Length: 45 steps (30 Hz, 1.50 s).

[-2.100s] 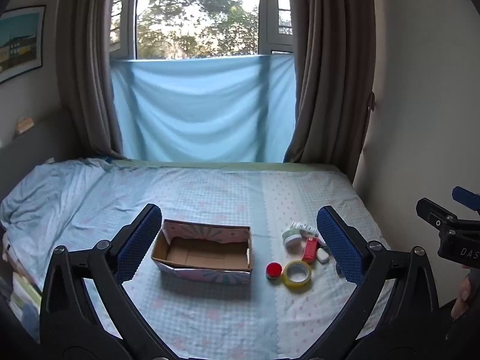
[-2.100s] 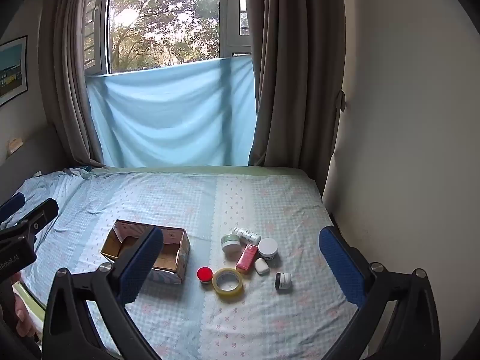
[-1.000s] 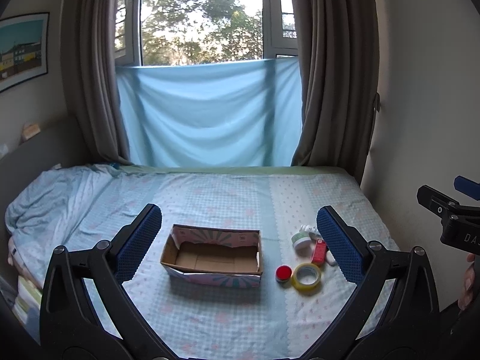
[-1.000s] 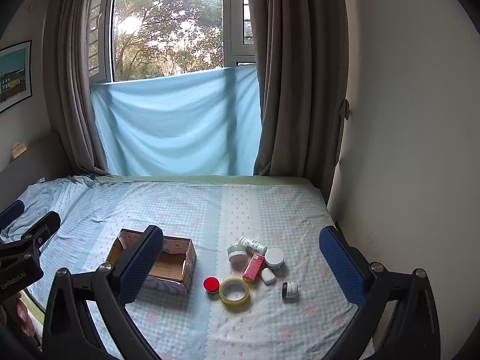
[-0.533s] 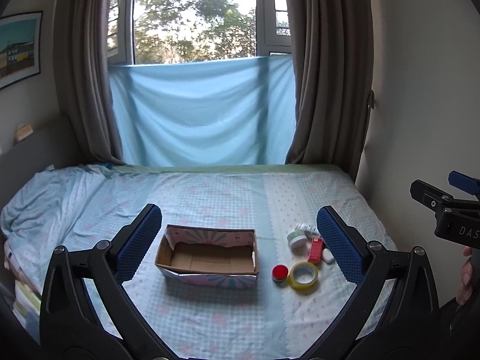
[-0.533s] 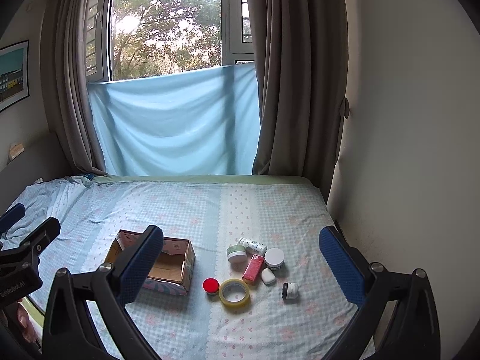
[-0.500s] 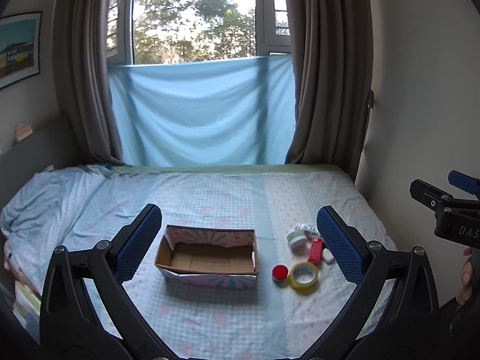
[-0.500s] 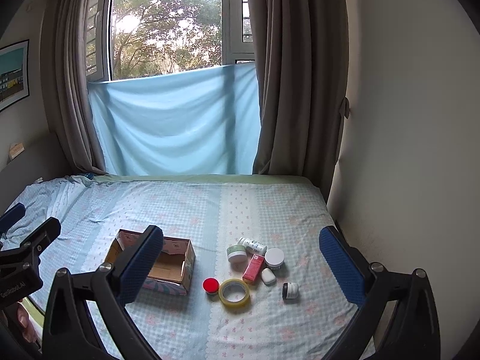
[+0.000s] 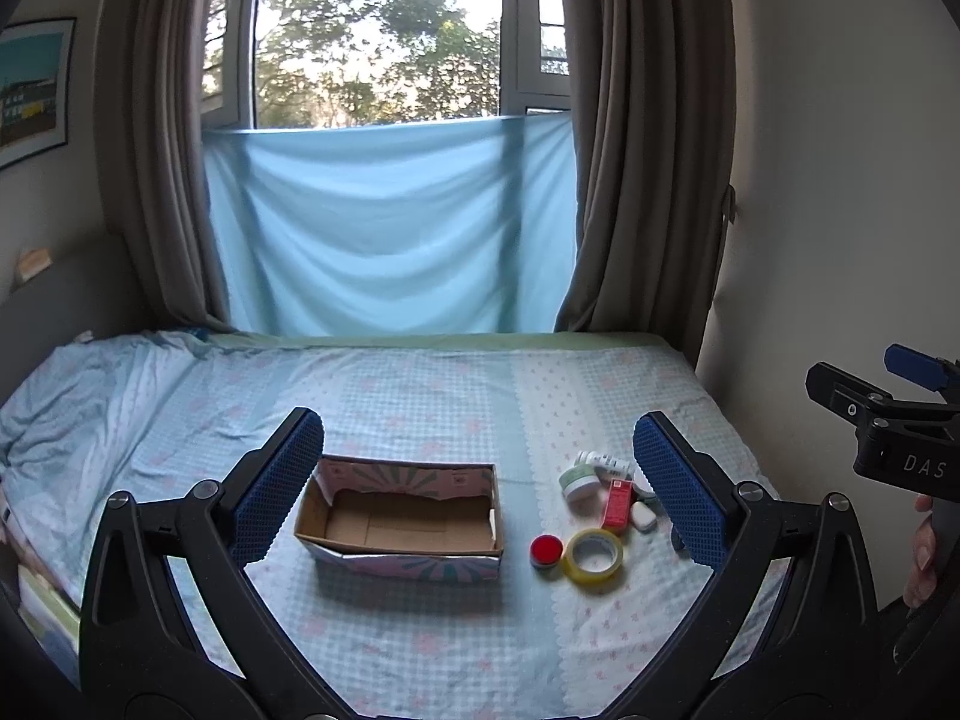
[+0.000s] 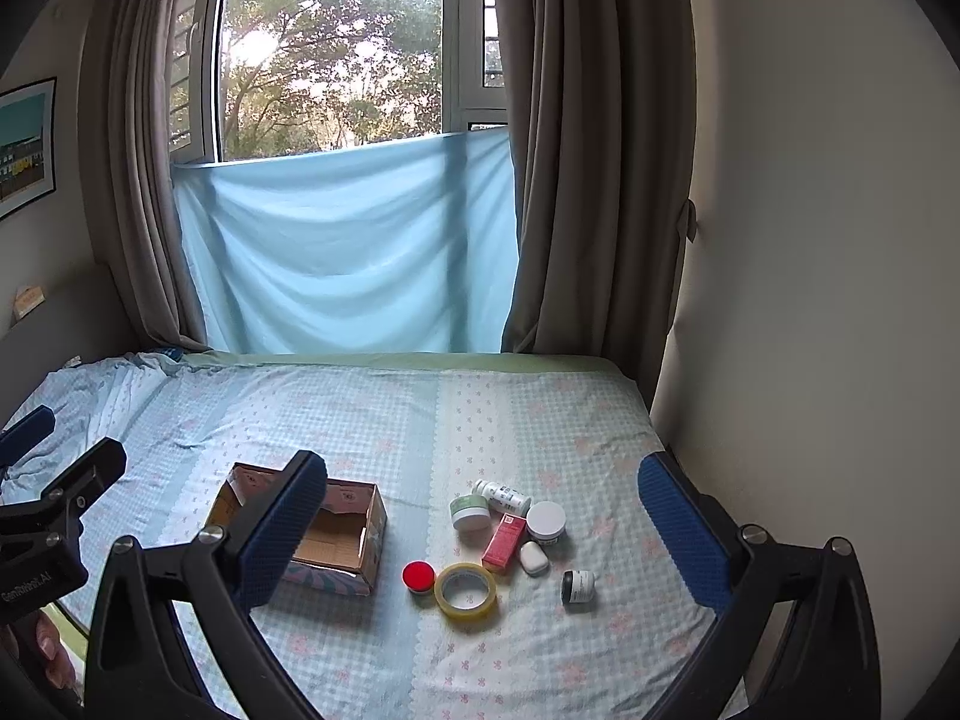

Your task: Organize rigid objects

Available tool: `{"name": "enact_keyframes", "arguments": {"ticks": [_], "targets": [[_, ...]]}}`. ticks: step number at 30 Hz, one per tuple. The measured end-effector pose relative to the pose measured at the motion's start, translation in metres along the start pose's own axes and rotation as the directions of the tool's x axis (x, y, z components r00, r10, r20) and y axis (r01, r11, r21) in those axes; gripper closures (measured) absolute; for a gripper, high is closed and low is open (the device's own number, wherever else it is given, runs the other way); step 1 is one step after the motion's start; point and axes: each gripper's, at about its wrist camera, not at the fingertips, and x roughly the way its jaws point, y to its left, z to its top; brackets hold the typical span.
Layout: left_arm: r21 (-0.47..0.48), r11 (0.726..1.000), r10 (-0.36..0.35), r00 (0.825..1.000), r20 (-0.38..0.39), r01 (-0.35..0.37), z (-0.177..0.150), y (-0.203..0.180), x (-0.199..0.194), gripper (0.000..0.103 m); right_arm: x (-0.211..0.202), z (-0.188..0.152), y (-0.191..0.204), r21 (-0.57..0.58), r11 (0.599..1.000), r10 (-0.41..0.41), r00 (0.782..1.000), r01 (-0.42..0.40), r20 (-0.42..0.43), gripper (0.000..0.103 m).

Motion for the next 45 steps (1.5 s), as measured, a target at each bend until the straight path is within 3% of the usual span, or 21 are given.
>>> {"name": "enact_keyframes", "arguments": {"ticks": [28,37,45], "targets": [[-0.006,1.0,0.023,1.0,0.007,-0.023,0.011,0.007,0.01,0.0,0.006,0.013,0.001,0.01,1.0,0.004,1.0,-0.004,-0.002,0.0],[0.028,0.999,-0.027,0.998,-0.065,0.029,0.001,0.012,0.047,0.0,0.027,0.01,-0.009,0.069,0.997,-0.015,0.999,0.018,-0.049,0.0],[0.013,0.998,-0.063,0.977,-0.201,0.067,-0.049,-0.01,0.098,0.0,0.066,-0.01,-0.038,0.012,0.998,-0.055,0.99,0.057,-0.131,0.0]]}}
